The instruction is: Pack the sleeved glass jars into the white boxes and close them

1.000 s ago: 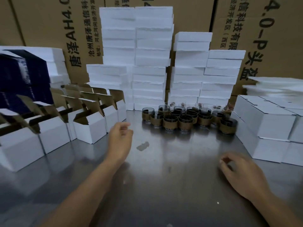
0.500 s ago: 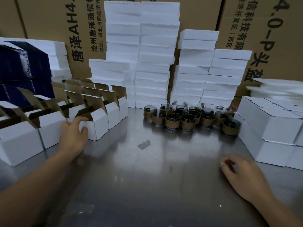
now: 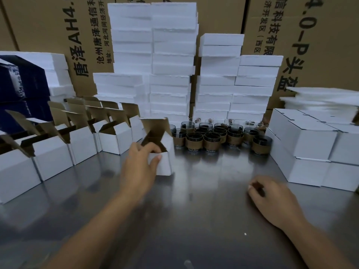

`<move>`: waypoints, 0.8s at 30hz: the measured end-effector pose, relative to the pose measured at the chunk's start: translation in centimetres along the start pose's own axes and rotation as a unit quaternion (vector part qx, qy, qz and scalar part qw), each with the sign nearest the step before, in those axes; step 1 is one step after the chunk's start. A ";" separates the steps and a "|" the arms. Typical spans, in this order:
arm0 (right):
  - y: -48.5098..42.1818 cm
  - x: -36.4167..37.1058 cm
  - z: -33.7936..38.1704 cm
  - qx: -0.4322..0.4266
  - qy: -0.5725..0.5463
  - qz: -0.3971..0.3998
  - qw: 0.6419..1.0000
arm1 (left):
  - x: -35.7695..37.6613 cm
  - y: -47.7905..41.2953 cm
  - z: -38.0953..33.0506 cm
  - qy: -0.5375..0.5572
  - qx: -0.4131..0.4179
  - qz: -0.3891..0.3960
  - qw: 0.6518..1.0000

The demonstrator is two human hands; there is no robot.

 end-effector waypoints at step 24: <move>-2.6 2.0 -0.2 -0.039 -0.001 0.031 0.999 | 6.0 4.9 -8.9 0.093 0.163 -0.010 0.982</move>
Point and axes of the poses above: each hand's wrist, its own y-axis away from the middle knuckle, its own x-axis out of the palm, z = x × y, the point moved 4 cm from there along -y, towards the middle knuckle, and after that the axes turned 5 degrees about -z, right-handed, at the moved point
